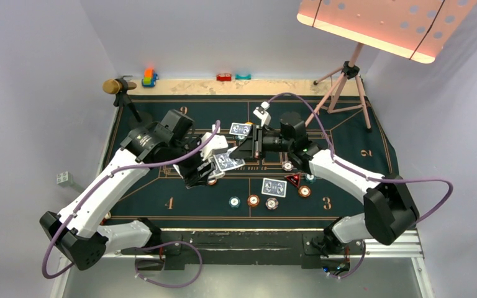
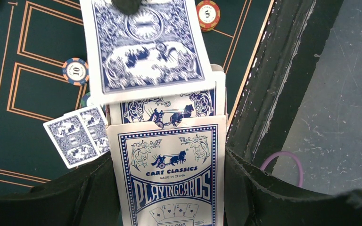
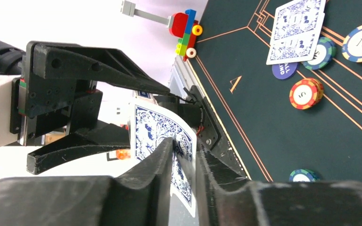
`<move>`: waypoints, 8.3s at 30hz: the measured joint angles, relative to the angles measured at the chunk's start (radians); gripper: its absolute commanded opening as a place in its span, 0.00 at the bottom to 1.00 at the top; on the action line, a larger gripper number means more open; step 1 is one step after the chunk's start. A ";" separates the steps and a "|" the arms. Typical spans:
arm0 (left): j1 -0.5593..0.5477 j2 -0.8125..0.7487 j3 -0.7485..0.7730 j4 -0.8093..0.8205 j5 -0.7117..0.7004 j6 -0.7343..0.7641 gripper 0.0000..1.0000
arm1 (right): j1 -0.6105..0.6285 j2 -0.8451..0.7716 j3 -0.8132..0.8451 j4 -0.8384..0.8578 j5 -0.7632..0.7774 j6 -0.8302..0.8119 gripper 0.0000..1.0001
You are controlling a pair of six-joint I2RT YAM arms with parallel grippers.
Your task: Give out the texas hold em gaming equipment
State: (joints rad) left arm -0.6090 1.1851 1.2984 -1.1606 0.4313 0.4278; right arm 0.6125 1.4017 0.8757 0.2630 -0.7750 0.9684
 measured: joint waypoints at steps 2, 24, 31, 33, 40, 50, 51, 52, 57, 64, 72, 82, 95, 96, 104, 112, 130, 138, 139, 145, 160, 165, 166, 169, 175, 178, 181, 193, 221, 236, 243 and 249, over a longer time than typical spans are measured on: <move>0.000 -0.007 0.000 0.000 0.000 0.000 0.00 | -0.018 -0.009 0.000 -0.017 -0.003 -0.006 0.12; 0.000 -0.035 -0.001 0.006 0.000 0.000 0.00 | -0.216 0.508 0.543 -0.198 0.147 -0.185 0.00; 0.000 -0.043 -0.004 0.006 0.000 0.000 0.00 | -0.217 0.753 0.688 -0.272 0.326 -0.200 0.02; 0.000 -0.044 -0.004 0.006 0.000 0.000 0.00 | -0.217 0.786 0.710 -0.287 0.359 -0.193 0.06; 0.000 -0.045 -0.005 0.006 0.000 0.000 0.00 | -0.220 0.833 0.746 -0.335 0.451 -0.180 0.54; 0.000 -0.045 -0.021 0.006 0.000 0.000 0.00 | -0.221 0.782 0.738 -0.422 0.538 -0.206 0.71; 0.000 -0.045 -0.021 0.007 0.000 0.000 0.00 | -0.221 0.753 0.723 -0.430 0.547 -0.210 0.71; 0.000 -0.045 -0.021 0.007 0.000 0.000 0.00 | -0.221 0.715 0.705 -0.437 0.550 -0.211 0.72; 0.000 -0.045 -0.021 0.007 0.000 0.000 0.00 | -0.218 0.447 0.555 -0.426 0.533 -0.216 0.84; 0.000 -0.041 -0.021 0.008 0.000 0.000 0.00 | -0.160 0.097 0.266 -0.332 0.355 -0.225 0.95; 0.000 -0.012 -0.019 0.008 0.001 0.000 0.00 | -0.017 -0.066 0.082 -0.282 0.179 -0.195 0.98; 0.000 0.018 0.003 0.008 0.007 -0.001 0.00 | 0.096 -0.031 0.071 -0.095 0.050 -0.113 0.99; 0.000 0.022 0.016 0.011 0.011 -0.002 0.00 | 0.162 0.084 0.091 -0.069 0.045 -0.100 0.83; 0.000 0.022 0.018 0.011 0.011 -0.002 0.00 | 0.162 0.084 0.092 -0.068 0.045 -0.098 0.80; 0.000 0.021 0.019 0.011 0.010 -0.002 0.00 | 0.162 0.084 0.094 -0.063 0.037 -0.085 0.64; 0.000 0.014 0.019 0.011 0.009 -0.003 0.00 | 0.163 0.074 0.096 -0.055 0.029 -0.072 0.52; 0.000 -0.011 0.019 0.016 0.009 -0.010 0.00 | 0.116 0.007 0.068 -0.061 0.031 -0.068 0.43; 0.000 -0.011 0.019 0.016 0.006 -0.018 0.00 | 0.079 -0.014 0.050 -0.068 0.023 -0.069 0.39; 0.000 -0.011 0.019 0.016 0.006 -0.018 0.00 | 0.074 -0.015 0.049 -0.071 0.023 -0.070 0.39; 0.000 -0.011 0.019 0.016 0.008 -0.018 0.00 | 0.026 -0.056 0.032 -0.110 0.024 -0.086 0.36; 0.000 -0.027 0.009 0.015 0.013 -0.018 0.00 | -0.015 -0.134 0.017 -0.147 0.026 -0.078 0.00; 0.000 -0.032 -0.004 0.016 0.013 -0.018 0.00 | -0.044 -0.192 0.009 -0.145 0.018 -0.045 0.00; 0.000 -0.032 -0.005 0.016 0.013 -0.018 0.00 | -0.055 -0.208 -0.001 -0.136 0.012 -0.033 0.00; 0.000 -0.033 -0.005 0.018 0.013 -0.018 0.00 | -0.092 -0.249 -0.035 -0.123 -0.008 0.002 0.00; 0.000 -0.034 -0.005 0.018 0.013 -0.018 0.00 | -0.198 -0.332 -0.109 -0.159 -0.037 0.026 0.00; 0.000 -0.034 -0.006 0.019 0.012 -0.018 0.00 | -0.270 -0.391 -0.145 -0.217 -0.047 0.007 0.00; 0.000 -0.034 -0.009 0.018 0.012 -0.018 0.00 | -0.342 -0.437 -0.170 -0.313 -0.043 -0.044 0.00; 0.000 -0.034 -0.010 0.018 0.013 -0.018 0.00 | -0.450 -0.453 -0.340 -0.603 0.217 -0.230 0.00; 0.000 -0.034 -0.010 0.017 0.016 -0.018 0.00 | -0.401 -0.525 -0.255 -0.805 0.487 -0.288 0.81; 0.000 -0.032 -0.010 0.018 0.026 -0.019 0.00 | 0.105 -0.134 0.158 -0.410 0.232 -0.154 0.97; 0.000 -0.032 -0.010 0.018 0.026 -0.018 0.00 | 0.168 -0.032 0.168 -0.284 0.178 -0.108 0.98; 0.000 -0.032 -0.010 0.018 0.026 -0.019 0.00 | 0.197 0.054 0.172 -0.243 0.150 -0.085 0.86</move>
State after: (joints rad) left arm -0.6090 1.1526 1.2884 -1.1431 0.4576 0.4091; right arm 0.8097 1.4555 1.0477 0.0196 -0.6254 0.8829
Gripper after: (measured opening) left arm 0.701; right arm 0.942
